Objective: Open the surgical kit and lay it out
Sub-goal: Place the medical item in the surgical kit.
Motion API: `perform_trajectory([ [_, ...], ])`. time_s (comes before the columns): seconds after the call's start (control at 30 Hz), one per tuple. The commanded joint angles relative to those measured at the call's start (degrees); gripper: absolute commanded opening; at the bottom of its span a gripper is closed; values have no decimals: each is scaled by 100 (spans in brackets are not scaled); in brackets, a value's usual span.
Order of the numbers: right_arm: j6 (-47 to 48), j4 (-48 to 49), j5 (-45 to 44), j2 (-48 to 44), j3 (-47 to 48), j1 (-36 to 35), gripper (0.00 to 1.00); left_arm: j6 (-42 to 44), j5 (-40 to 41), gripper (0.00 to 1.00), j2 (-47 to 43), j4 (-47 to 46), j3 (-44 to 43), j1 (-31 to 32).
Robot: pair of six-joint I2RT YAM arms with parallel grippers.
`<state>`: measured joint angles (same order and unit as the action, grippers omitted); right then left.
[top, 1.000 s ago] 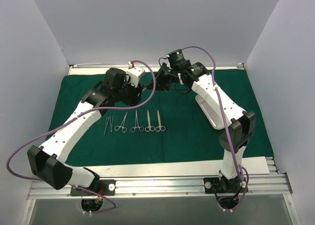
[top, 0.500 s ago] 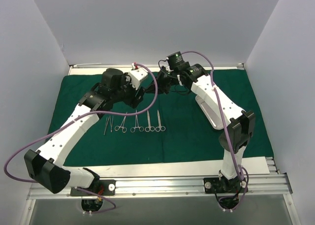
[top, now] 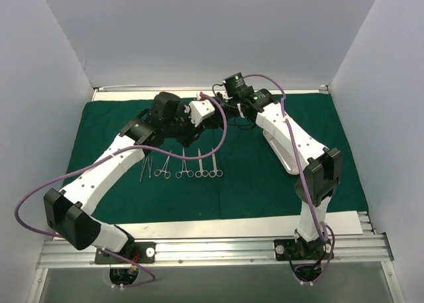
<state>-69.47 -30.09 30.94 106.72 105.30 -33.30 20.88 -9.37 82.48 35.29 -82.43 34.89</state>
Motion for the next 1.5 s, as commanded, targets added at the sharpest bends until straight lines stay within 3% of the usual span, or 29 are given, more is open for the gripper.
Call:
perform_trajectory([
  [0.0, -119, 187, 158, -283, -9, 8, 0, 241, 5, 56, 119, 241, -361, 88],
  [0.07, -119, 179, 158, -283, 17, 8, 0, 258, 127, 49, 198, 312, -405, 88],
  [0.23, -75, 134, 141, -292, 17, 8, 0, 162, 698, 2, 391, 584, -589, 70],
  [0.33, -23, 152, 123, -283, 61, 34, 0, 74, 805, 2, 322, 550, -546, 18],
  [0.4, 187, 13, 44, -239, 271, 86, 13, -31, 743, 2, 252, 436, -458, -52],
  [0.43, 293, -84, 26, -196, 377, 156, 24, -180, 708, 2, 190, 435, -423, -88],
  [0.63, 1153, -595, -431, -335, 546, 798, 47, -953, 234, 2, -231, 338, 200, -790],
  [0.83, 1708, -525, -387, -977, -350, 1440, 49, -1377, 93, 2, -382, 628, 974, -2062],
  [1.07, 2034, -437, -290, -1478, -1169, 1616, 50, -1587, 154, 2, 66, 1084, 1370, -3084],
  [1.47, 2113, -314, 0, -1645, -1723, 1783, 50, -2238, 462, 2, 1182, 1349, 1432, -3401],
])
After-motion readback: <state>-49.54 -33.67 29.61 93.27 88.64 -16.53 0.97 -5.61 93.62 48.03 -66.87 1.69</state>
